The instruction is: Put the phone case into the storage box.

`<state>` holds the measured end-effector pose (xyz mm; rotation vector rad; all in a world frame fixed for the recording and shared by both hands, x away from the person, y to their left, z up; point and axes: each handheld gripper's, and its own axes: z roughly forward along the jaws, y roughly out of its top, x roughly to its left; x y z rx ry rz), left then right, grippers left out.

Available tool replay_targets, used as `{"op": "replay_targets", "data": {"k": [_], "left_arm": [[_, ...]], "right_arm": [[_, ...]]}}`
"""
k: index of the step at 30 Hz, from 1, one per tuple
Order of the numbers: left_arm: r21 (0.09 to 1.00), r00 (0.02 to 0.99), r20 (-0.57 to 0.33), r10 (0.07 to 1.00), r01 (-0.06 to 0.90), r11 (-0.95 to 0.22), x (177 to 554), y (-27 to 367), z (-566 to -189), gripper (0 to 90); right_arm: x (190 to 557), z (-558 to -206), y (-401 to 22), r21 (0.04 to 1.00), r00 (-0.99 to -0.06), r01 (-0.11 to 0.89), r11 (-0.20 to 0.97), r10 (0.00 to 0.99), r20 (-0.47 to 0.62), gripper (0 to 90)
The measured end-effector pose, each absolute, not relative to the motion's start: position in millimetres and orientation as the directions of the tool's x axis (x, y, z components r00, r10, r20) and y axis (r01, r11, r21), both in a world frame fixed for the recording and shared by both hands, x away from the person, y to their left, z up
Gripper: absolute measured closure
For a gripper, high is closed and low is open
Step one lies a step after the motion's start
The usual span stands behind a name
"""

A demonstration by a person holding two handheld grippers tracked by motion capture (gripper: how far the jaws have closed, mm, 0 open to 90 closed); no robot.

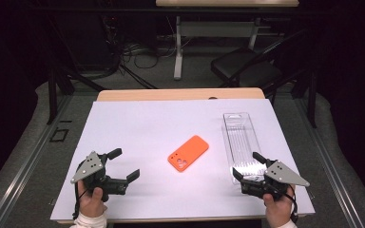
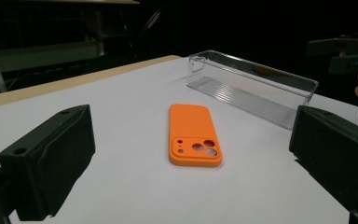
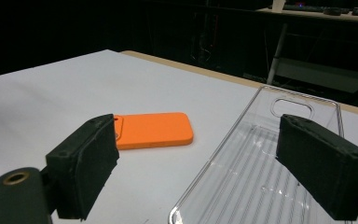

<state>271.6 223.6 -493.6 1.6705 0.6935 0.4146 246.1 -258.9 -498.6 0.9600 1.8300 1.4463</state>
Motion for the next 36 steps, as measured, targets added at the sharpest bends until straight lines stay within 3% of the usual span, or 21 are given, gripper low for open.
{"op": "replay_targets", "data": {"k": [21,36], "left_arm": [[0.954,0.761,-0.101,0.641,0.258,-0.155,270.7,215.7,-492.6,0.6],[0.881,0.754,-0.201,0.625,0.418,-0.221,287.1,200.0,-494.3,0.5]], "right_arm": [[245.0,-498.2,-260.5,0.975,-0.536,0.176,0.139,0.844,-0.023,11.9],[245.3,-497.9,-260.3,0.975,-0.540,0.174,0.138,0.842,-0.023,12.4]]}}
